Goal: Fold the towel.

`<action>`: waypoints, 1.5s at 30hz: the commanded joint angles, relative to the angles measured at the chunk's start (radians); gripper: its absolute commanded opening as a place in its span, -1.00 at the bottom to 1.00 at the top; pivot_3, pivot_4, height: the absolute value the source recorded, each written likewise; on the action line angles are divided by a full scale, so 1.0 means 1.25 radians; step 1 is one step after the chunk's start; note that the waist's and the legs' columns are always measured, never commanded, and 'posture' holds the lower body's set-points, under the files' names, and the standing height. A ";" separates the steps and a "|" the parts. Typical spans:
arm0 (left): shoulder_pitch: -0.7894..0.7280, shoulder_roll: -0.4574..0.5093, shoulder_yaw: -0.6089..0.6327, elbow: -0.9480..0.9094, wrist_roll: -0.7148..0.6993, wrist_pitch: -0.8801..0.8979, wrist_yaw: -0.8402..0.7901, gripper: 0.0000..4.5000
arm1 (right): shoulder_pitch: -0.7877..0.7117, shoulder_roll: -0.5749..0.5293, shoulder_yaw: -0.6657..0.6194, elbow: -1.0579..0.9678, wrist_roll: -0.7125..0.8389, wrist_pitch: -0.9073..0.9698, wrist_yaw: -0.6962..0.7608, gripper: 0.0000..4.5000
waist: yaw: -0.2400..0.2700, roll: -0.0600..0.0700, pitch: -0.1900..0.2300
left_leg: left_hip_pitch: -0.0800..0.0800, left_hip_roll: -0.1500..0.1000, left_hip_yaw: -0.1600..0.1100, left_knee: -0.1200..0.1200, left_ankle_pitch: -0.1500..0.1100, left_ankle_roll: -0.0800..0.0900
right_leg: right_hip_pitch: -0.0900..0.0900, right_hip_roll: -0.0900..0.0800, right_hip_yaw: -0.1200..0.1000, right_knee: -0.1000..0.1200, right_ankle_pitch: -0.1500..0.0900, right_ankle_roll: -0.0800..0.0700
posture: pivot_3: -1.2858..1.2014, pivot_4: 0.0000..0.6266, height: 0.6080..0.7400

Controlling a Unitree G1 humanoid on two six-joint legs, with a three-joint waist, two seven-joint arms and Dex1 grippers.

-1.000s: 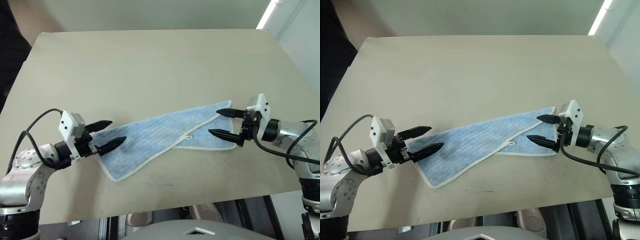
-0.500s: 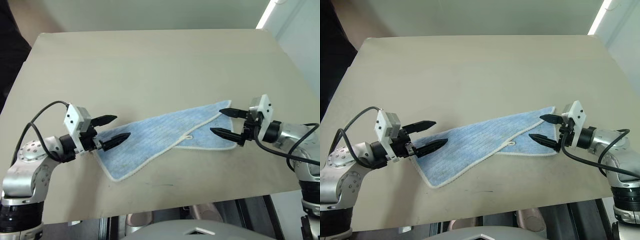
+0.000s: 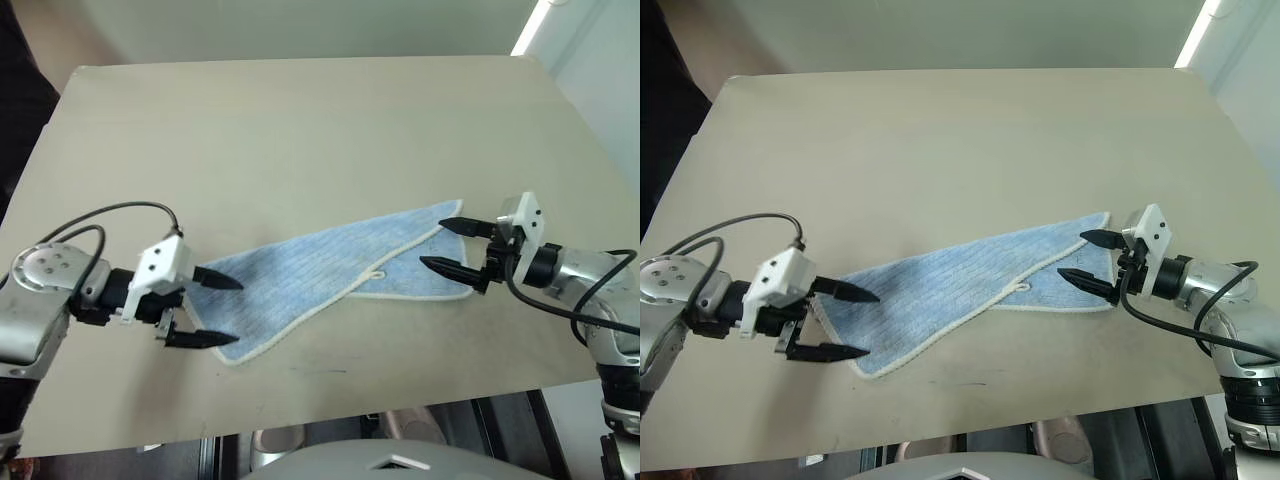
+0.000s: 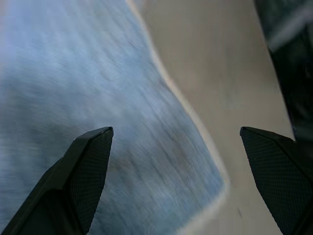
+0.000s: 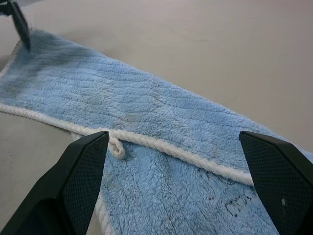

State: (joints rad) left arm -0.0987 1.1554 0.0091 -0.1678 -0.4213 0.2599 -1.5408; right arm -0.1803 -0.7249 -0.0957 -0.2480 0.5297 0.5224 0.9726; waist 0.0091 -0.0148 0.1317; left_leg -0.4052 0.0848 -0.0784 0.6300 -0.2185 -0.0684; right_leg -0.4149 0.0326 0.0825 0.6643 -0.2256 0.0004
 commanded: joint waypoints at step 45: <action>-0.002 -0.070 -0.010 0.135 0.177 -0.298 0.197 -0.99 | 0.004 -0.002 -0.019 -0.063 0.024 0.026 -0.037 1.00 | -0.013 0.012 -0.008 | -0.003 -0.001 -0.001 0.001 0.003 0.009 | -0.009 0.001 0.001 0.011 0.002 -0.003 | 0.03 -0.52 1.00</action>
State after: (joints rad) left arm -0.0903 1.0708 -0.0304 0.0016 -0.1928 -0.1219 -1.3027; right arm -0.1626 -0.7229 -0.1060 -0.3171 0.5614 0.5748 0.9260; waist -0.0070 0.0000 0.1220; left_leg -0.4093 0.0838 -0.0800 0.6307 -0.2146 -0.0572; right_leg -0.4264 0.0336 0.0831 0.6775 -0.2241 -0.0028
